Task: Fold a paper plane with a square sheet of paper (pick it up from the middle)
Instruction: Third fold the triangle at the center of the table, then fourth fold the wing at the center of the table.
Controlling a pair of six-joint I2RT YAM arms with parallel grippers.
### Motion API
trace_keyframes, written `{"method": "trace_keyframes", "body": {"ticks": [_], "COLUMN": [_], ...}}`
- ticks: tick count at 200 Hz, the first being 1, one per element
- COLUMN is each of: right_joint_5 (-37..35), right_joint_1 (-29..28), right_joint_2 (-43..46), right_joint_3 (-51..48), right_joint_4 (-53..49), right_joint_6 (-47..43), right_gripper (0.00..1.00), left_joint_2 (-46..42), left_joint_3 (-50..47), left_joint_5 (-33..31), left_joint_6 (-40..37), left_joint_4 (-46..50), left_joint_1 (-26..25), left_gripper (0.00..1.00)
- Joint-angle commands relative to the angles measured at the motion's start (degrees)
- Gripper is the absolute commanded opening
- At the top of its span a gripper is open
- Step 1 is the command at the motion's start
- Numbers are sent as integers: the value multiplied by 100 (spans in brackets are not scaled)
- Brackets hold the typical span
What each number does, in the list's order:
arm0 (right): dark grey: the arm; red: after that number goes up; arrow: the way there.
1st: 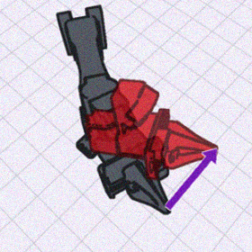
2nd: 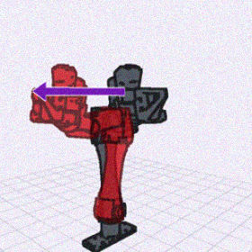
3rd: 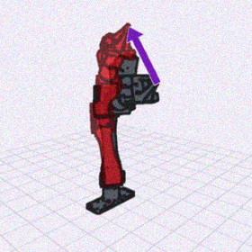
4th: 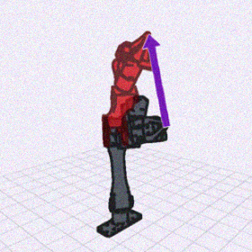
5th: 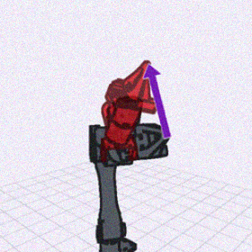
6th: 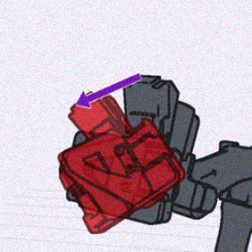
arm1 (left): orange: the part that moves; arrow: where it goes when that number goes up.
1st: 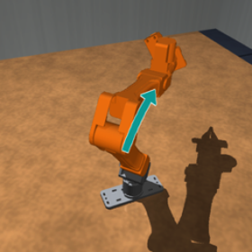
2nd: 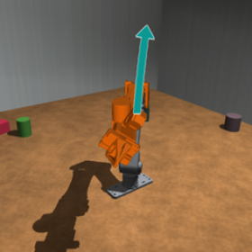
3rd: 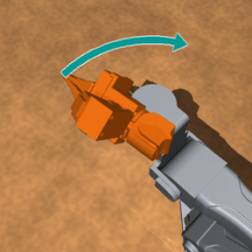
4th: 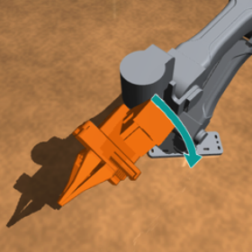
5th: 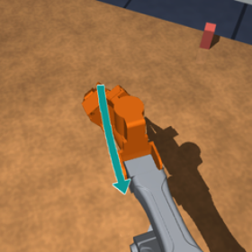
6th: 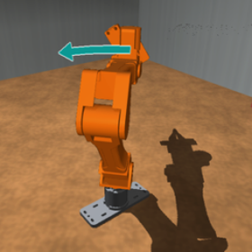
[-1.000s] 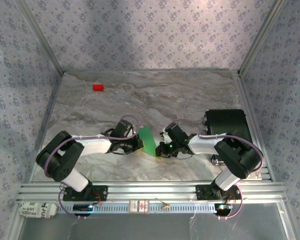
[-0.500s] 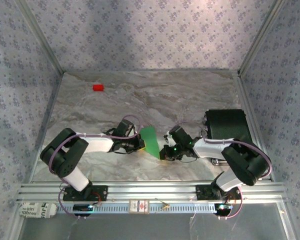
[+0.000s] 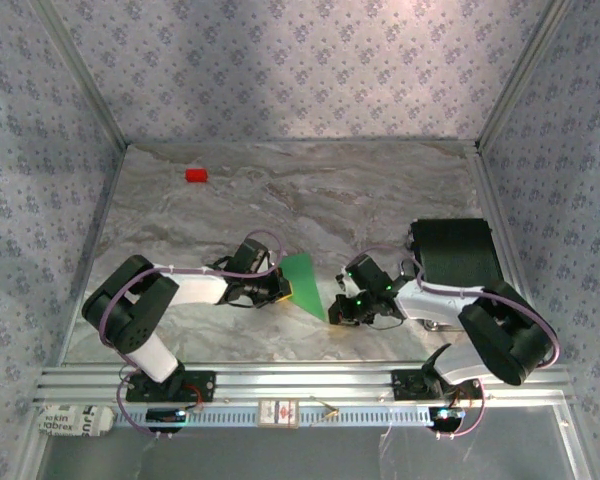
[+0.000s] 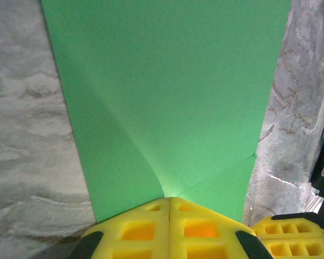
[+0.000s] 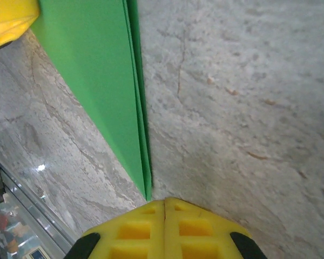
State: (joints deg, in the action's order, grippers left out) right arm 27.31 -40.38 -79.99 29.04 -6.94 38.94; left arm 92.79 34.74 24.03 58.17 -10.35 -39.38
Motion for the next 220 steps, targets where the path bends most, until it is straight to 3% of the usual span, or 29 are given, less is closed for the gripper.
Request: {"method": "trace_keyframes", "body": {"ticks": [1, 14, 57, 110, 144, 220], "right_joint_5": [-258, -312, -515, -1179, -1648, -1967], "right_joint_1": [80, 146, 368, 365, 333, 329], "right_joint_2": [75, 18, -175, -240, -57, 184], "right_joint_3": [344, 452, 812, 1231, 1581, 2368], "right_joint_4": [-361, -374, -499, -925, -1797, -2624], "right_joint_6": [-102, -103, -30, 272, 862, 992], "right_gripper": [4, 6, 28, 30, 30, 31], "left_joint_2": [66, -19, -400, -726, -878, -1435], "left_joint_3": [-40, -21, 69, 129, 105, 19], "left_joint_5": [-172, -170, -210, -328, -305, -259], "left_joint_6": [63, 75, -56, -188, -140, -219], "left_joint_4": [284, 283, 289, 503, 368, 974], "left_joint_1": [34, 23, 0, 17, 25, 283], "left_gripper": [4, 5, 14, 17, 19, 23]}}
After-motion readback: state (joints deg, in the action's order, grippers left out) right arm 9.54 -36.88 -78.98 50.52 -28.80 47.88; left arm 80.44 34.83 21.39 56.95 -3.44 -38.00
